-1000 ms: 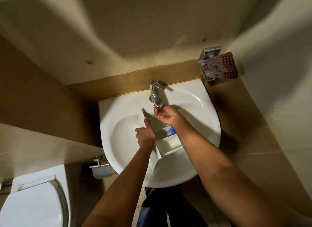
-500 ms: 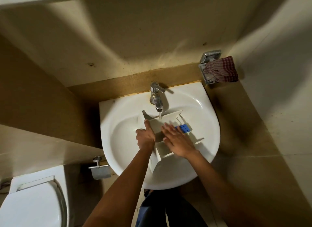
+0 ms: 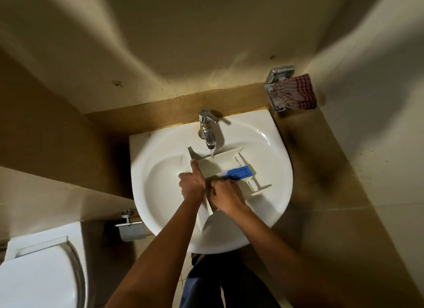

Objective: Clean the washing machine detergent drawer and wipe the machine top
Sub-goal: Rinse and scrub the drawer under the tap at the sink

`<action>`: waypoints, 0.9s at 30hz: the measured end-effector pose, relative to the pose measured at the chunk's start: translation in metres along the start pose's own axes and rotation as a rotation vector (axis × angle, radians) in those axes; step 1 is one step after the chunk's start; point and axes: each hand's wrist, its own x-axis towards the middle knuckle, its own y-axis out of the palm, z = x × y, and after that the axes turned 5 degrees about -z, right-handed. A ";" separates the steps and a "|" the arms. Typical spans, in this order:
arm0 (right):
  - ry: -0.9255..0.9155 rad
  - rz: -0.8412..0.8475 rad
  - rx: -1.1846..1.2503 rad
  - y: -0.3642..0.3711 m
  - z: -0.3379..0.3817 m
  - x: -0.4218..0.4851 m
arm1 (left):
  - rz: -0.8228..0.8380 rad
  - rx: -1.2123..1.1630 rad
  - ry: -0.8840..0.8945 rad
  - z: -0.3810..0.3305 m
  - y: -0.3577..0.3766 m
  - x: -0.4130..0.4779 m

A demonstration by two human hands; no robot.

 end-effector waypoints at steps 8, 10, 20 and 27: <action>0.062 0.488 -0.142 -0.013 0.022 0.038 | -0.011 -0.022 -0.008 -0.001 0.000 0.000; -0.032 0.449 -0.073 -0.014 0.016 0.029 | -0.006 -0.022 -0.006 -0.001 0.001 0.000; 0.145 0.135 0.822 -0.014 -0.025 0.041 | -0.001 -0.024 -0.004 0.000 -0.001 0.000; 0.867 0.233 1.847 -0.027 -0.008 0.100 | 0.004 -0.029 0.000 0.001 0.001 0.002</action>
